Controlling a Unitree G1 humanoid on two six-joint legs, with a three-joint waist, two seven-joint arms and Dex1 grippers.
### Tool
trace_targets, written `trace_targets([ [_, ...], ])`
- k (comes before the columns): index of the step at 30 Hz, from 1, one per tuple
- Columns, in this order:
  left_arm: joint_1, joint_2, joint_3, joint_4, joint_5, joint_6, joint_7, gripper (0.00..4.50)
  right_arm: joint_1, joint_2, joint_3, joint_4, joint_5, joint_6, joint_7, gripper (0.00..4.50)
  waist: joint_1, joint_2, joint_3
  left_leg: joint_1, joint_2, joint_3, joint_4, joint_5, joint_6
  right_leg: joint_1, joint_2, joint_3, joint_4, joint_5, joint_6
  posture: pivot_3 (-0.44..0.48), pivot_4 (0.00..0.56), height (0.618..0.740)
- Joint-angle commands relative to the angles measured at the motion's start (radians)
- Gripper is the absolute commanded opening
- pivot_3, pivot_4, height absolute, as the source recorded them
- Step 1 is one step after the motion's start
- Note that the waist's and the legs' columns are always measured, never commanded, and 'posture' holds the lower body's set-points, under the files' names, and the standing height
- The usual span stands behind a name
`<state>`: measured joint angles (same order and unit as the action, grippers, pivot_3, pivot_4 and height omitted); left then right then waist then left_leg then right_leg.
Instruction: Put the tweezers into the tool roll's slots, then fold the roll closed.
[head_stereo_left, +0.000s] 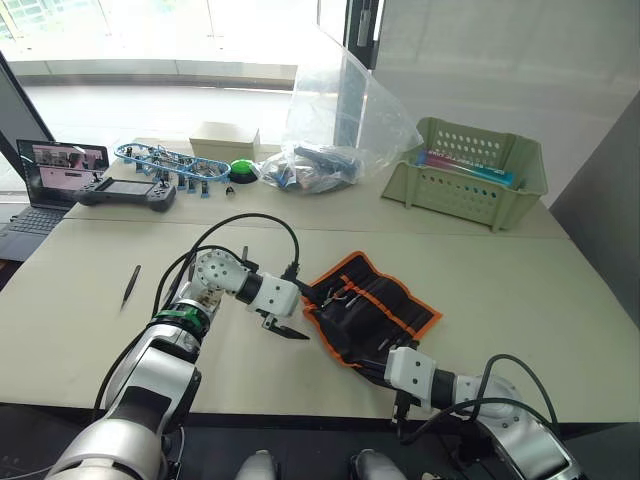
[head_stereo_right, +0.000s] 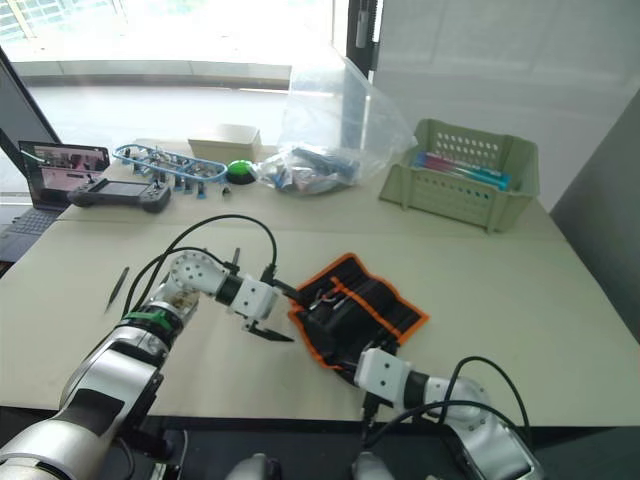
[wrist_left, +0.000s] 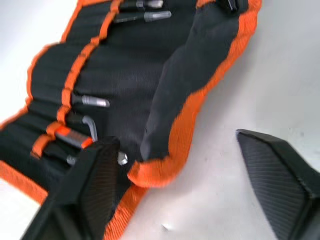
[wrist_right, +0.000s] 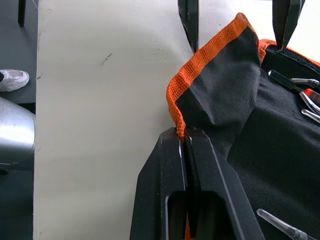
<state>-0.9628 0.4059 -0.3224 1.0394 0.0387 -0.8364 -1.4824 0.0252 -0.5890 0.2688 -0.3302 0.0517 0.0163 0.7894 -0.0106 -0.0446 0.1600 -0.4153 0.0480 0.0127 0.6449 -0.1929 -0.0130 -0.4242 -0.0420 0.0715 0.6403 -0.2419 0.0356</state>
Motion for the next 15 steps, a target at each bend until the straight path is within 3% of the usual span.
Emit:
trace_targets([
  [1,-0.025,-0.006,0.008,0.019,0.003,-0.088,0.008,2.37,0.005,0.009,-0.013,-0.043,-0.001,0.008,-0.019,0.0,-0.001,0.0,0.0,0.0,0.0,0.0,0.0,0.0,0.0,0.0,0.0,0.0,0.0,0.0,0.0,0.0,0.15,0.74],
  [8,-0.027,0.027,-0.016,0.073,0.069,-0.15,0.034,0.05,0.016,0.015,-0.023,-0.061,0.008,0.027,-0.029,0.0,-0.004,0.0,0.0,0.001,0.0,-0.001,0.0,0.0,0.0,0.0,0.001,0.0,0.001,0.0,0.0,0.0,0.15,0.74],
  [15,-0.013,0.026,-0.034,0.106,0.155,-0.184,0.173,0.02,0.012,0.024,-0.031,-0.089,0.007,0.086,-0.058,0.0,-0.002,0.0,0.0,0.001,0.0,-0.001,0.0,0.0,0.0,0.0,0.001,0.0,0.001,0.0,0.0,0.0,0.15,0.74],
])
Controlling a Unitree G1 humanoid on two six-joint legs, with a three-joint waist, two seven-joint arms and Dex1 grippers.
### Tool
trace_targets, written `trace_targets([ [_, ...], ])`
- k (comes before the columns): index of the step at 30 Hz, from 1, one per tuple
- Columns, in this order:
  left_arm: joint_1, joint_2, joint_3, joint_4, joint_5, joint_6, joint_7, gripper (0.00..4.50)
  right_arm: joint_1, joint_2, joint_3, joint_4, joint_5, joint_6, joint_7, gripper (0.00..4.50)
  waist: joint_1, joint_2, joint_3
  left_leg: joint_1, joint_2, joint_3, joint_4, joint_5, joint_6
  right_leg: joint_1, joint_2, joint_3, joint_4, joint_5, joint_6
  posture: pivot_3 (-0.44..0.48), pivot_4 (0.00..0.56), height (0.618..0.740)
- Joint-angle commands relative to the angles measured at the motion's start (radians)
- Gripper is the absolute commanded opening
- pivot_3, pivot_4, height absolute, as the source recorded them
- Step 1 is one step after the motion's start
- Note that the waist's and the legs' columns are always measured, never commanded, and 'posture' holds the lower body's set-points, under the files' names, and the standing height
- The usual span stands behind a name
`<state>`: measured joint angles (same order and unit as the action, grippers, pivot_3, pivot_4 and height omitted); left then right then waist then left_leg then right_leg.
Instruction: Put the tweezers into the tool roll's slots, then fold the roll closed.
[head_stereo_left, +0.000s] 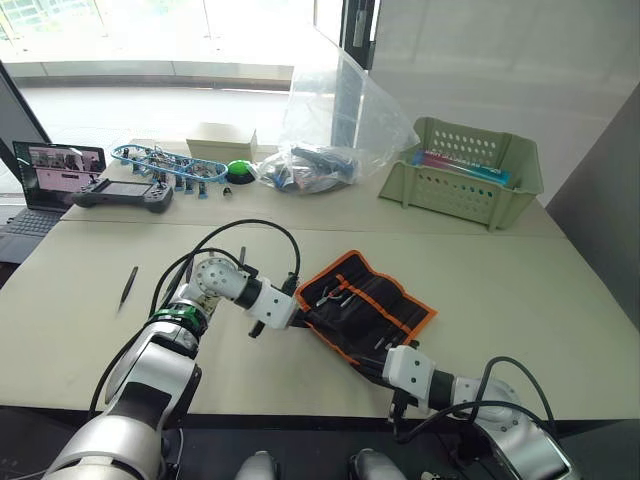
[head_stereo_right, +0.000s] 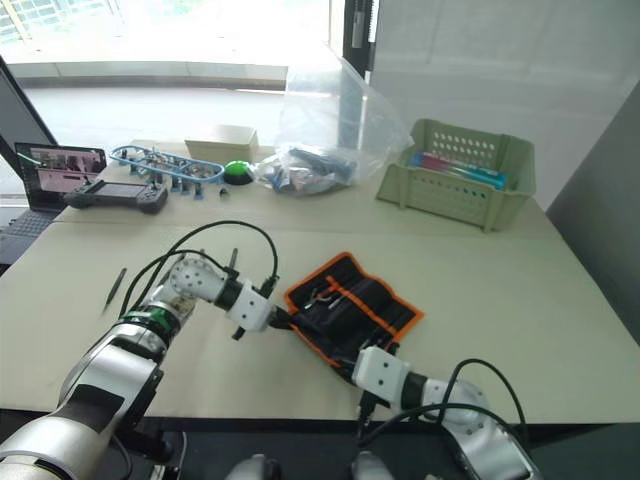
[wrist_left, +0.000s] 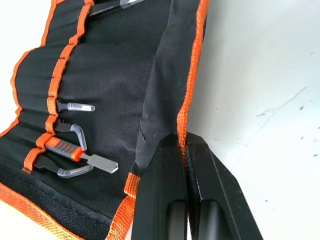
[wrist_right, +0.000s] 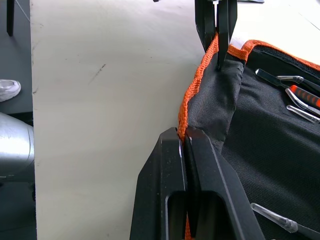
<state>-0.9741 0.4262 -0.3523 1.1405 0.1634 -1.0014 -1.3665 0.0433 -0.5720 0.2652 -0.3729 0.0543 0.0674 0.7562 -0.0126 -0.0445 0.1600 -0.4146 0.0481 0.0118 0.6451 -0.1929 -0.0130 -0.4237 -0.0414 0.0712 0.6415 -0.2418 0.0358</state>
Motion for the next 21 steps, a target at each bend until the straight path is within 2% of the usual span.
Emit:
trace_targets([
  [1,0.003,0.007,-0.008,0.005,0.039,-0.033,0.068,0.02,-0.006,0.011,-0.035,-0.053,0.011,0.05,-0.032,0.0,0.0,0.0,0.0,0.0,0.0,0.0,0.0,0.0,0.0,0.0,0.0,0.0,0.0,0.0,0.0,0.0,0.15,0.74],
  [5,0.007,0.018,-0.015,0.011,0.058,-0.069,0.091,0.0,0.003,0.02,-0.051,-0.116,0.088,0.144,-0.019,1.23,0.001,0.0,0.0,0.0,0.0,0.0,0.0,0.0,0.0,0.0,0.0,0.0,0.0,0.0,0.0,0.0,0.15,0.74],
  [8,0.005,0.023,-0.014,0.018,0.056,-0.079,0.092,0.0,-0.012,0.048,-0.09,-0.199,0.264,0.307,-0.012,2.14,-0.001,0.0,0.0,0.001,0.0,0.0,0.0,0.0,0.0,0.001,0.0,0.0,0.001,0.0,0.0,0.0,0.15,0.74],
  [12,0.001,0.04,-0.019,0.028,0.065,-0.093,0.099,0.0,-0.078,0.123,-0.181,-0.234,0.472,0.461,-0.069,2.14,-0.005,0.0,0.0,0.001,0.0,0.0,0.001,0.0,0.0,0.001,0.0,0.0,0.002,0.001,0.0,0.0,0.15,0.74],
  [15,-0.001,0.043,-0.023,0.033,0.065,-0.099,0.099,0.0,-0.116,0.165,-0.194,-0.161,0.447,0.471,-0.132,2.14,-0.004,0.0,0.0,0.002,0.0,-0.001,0.001,0.0,0.0,0.001,0.0,0.0,0.002,0.001,0.0,0.0,0.15,0.74],
  [18,-0.004,0.044,-0.023,0.035,0.064,-0.105,0.103,0.0,-0.117,0.158,-0.129,-0.07,0.321,0.387,-0.144,1.34,-0.002,0.0,0.0,0.002,0.0,0.0,0.001,0.0,0.0,0.001,0.0,0.0,0.002,0.001,0.0,0.0,0.15,0.74],
  [21,-0.008,0.043,-0.022,0.037,0.063,-0.107,0.106,0.0,-0.104,0.172,-0.086,-0.025,0.279,0.354,-0.144,0.33,-0.004,0.0,0.0,0.002,0.0,0.0,0.001,0.0,0.0,0.001,0.0,0.0,0.002,0.001,0.0,0.0,0.15,0.74],
])
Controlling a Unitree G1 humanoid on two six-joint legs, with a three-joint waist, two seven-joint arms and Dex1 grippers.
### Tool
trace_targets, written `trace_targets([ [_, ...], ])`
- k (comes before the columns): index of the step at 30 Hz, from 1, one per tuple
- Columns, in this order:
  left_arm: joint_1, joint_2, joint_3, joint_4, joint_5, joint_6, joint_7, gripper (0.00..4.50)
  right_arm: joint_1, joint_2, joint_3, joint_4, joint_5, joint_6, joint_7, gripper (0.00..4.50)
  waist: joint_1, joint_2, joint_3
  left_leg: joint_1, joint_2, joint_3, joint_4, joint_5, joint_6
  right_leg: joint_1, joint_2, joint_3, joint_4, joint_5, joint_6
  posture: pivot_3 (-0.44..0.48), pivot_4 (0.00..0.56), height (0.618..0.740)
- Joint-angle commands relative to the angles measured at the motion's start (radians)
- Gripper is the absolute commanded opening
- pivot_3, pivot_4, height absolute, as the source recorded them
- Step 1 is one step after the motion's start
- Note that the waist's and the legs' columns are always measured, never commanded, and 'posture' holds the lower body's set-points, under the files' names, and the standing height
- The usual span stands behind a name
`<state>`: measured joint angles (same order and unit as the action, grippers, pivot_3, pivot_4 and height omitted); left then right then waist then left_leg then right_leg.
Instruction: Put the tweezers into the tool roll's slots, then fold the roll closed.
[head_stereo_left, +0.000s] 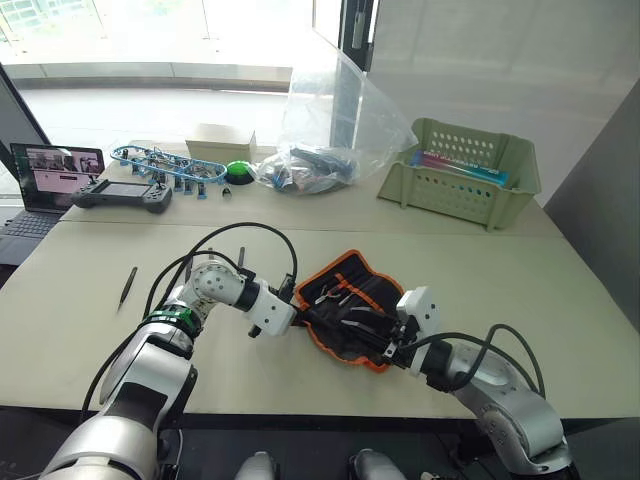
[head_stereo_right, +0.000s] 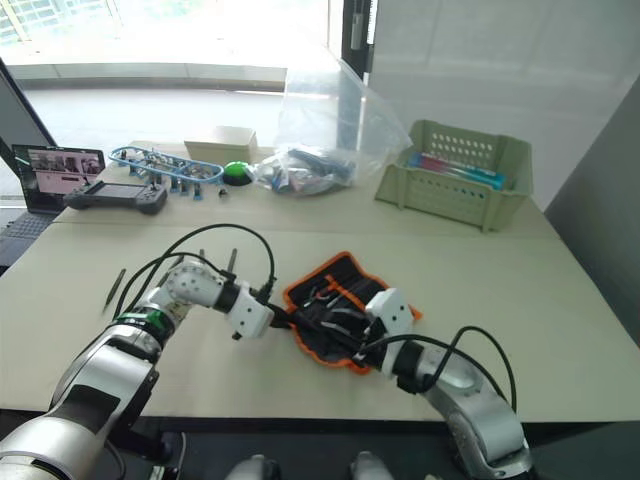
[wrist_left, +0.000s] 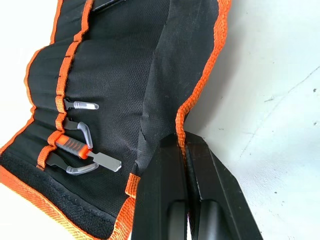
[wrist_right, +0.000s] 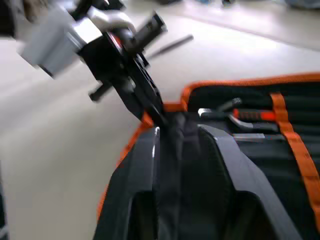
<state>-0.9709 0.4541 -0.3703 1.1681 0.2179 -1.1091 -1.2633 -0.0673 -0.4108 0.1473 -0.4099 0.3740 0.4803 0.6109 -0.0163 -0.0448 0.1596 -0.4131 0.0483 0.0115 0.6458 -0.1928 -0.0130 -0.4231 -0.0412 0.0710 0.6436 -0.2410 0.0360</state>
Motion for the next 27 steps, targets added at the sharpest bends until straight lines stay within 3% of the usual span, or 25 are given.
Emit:
trace_targets([
  [1,-0.011,0.016,-0.004,0.011,0.01,0.0,0.004,0.0,0.011,0.016,0.044,0.023,-0.049,-0.061,-0.002,0.03,-0.001,0.0,0.0,0.0,0.0,0.0,0.0,0.0,0.0,0.0,0.0,0.0,0.0,0.0,0.0,0.0,0.15,0.74],
  [12,-0.006,0.018,0.002,0.009,0.002,0.024,-0.004,0.0,0.021,0.018,0.114,0.155,-0.176,-0.049,-0.032,0.03,-0.002,0.0,0.0,0.001,0.0,0.0,0.0,0.0,0.0,0.001,0.0,0.0,0.001,0.0,0.0,0.0,0.15,0.74],
  [16,0.01,0.016,0.034,-0.004,-0.083,0.103,-0.119,0.0,0.02,0.02,0.121,0.165,-0.195,-0.047,-0.035,0.03,-0.005,0.0,-0.001,0.004,0.0,0.0,0.0,0.0,0.0,0.003,0.001,0.0,0.002,0.0,0.0,0.0,0.15,0.74],
  [21,0.038,0.025,0.094,-0.072,-0.21,0.253,-0.256,1.48,0.009,0.023,0.127,0.164,-0.197,-0.043,-0.032,0.0,-0.008,0.0,-0.001,0.005,0.001,0.0,0.0,0.0,0.0,0.003,0.001,0.0,0.002,0.0,0.0,0.0,0.15,0.74],
  [26,0.073,0.037,0.188,-0.258,-0.393,0.725,-0.349,3.14,0.001,0.02,0.132,0.173,-0.202,-0.045,-0.024,0.0,-0.01,0.0,-0.001,0.004,0.001,0.0,0.001,0.0,0.0,0.003,0.001,0.0,0.003,0.0,0.0,0.0,0.15,0.74],
  [27,0.082,0.041,0.2,-0.298,-0.416,0.802,-0.351,3.14,0.001,0.02,0.132,0.174,-0.203,-0.045,-0.023,0.0,-0.012,0.0,-0.001,0.005,0.001,0.0,0.001,0.0,0.0,0.003,0.001,0.0,0.003,0.0,0.0,0.0,0.15,0.74],
])
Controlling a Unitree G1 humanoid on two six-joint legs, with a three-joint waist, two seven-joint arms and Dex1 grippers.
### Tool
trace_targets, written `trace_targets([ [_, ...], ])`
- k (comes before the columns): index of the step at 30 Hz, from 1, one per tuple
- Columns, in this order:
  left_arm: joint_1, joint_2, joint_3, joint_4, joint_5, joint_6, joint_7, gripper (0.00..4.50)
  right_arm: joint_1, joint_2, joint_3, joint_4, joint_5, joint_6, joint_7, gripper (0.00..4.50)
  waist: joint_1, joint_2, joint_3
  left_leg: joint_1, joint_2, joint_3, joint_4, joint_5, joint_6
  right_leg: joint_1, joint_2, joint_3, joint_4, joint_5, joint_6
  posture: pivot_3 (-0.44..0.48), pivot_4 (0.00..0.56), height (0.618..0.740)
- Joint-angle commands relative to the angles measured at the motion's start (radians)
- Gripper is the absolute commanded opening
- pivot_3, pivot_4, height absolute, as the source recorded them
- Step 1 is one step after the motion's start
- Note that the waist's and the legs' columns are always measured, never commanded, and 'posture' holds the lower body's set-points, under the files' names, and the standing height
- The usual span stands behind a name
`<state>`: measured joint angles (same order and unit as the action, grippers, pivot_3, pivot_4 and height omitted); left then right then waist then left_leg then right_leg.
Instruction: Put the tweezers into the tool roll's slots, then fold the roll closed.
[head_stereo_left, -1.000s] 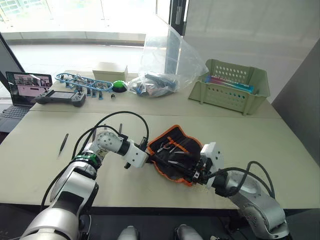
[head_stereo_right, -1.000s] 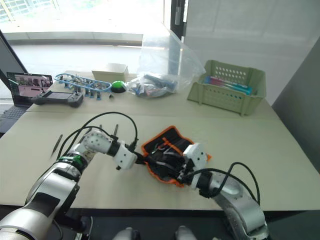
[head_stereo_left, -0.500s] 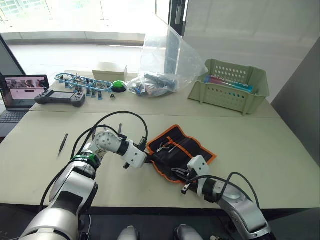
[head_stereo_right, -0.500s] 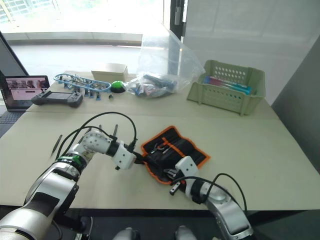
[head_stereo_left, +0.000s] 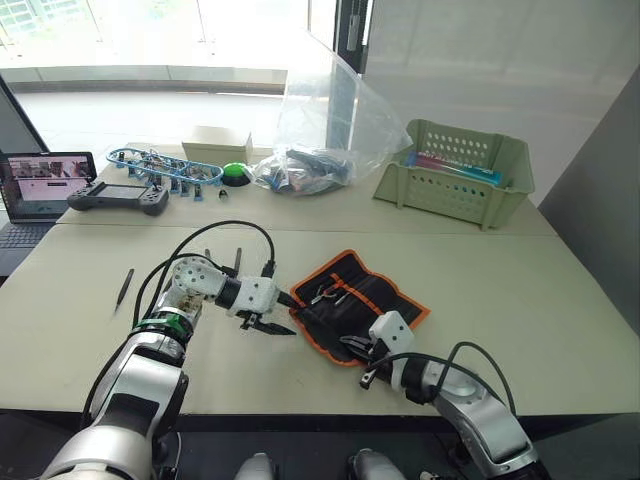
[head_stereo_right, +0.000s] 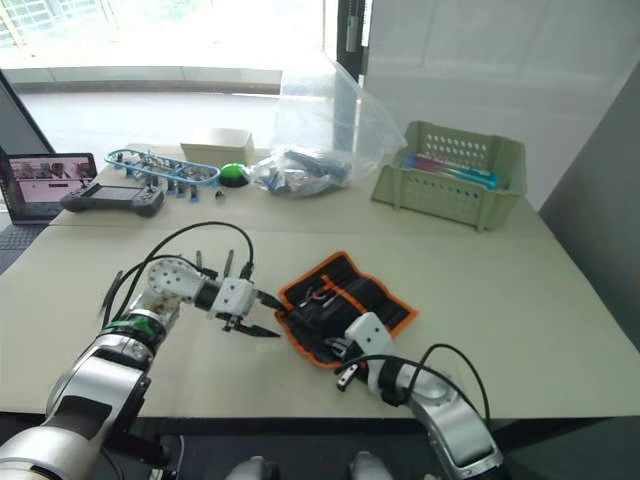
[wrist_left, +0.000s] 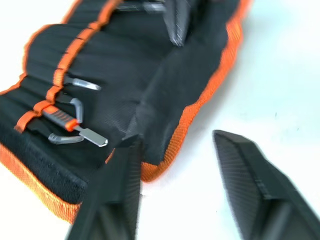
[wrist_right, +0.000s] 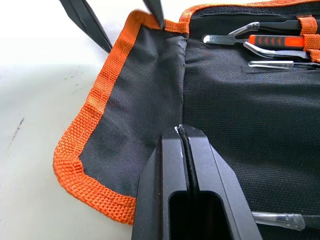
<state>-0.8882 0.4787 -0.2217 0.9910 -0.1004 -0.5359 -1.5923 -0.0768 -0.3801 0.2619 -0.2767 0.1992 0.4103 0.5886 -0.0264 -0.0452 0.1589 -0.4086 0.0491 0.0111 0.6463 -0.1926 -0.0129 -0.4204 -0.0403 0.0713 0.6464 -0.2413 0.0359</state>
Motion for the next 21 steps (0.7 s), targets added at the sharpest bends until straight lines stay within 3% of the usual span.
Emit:
trace_targets([
  [1,0.009,0.018,0.064,-0.157,-0.115,0.289,-0.022,3.14,0.01,-0.01,0.018,0.041,-0.029,0.025,-0.001,0.0,-0.004,0.0,0.0,0.0,0.0,0.0,0.0,0.0,0.0,0.0,0.0,0.0,0.0,0.0,0.0,0.0,0.15,0.74],
  [4,0.032,0.016,0.109,-0.235,-0.146,0.426,0.04,3.14,0.007,-0.011,0.02,0.042,-0.029,0.026,-0.001,0.0,-0.009,0.0,0.0,0.001,0.0,-0.001,0.0,0.0,0.0,0.0,0.0,0.0,0.0,0.0,0.0,0.0,0.15,0.74],
  [14,0.234,-0.128,0.159,-0.63,-0.174,0.784,0.475,0.03,-0.001,-0.023,0.03,0.038,-0.041,0.027,0.006,0.0,-0.012,0.0,0.0,0.001,0.0,-0.002,0.0,0.0,0.0,0.001,0.0,0.0,0.001,0.0,0.0,0.0,0.15,0.74],
  [21,0.371,-0.131,0.104,-0.743,-0.132,0.85,0.586,0.03,-0.005,-0.029,0.029,0.029,-0.047,0.03,0.01,0.0,-0.013,0.001,0.0,0.002,0.0,-0.002,0.0,0.0,0.0,0.001,0.001,0.001,0.0,0.0,0.0,0.0,0.15,0.74],
])
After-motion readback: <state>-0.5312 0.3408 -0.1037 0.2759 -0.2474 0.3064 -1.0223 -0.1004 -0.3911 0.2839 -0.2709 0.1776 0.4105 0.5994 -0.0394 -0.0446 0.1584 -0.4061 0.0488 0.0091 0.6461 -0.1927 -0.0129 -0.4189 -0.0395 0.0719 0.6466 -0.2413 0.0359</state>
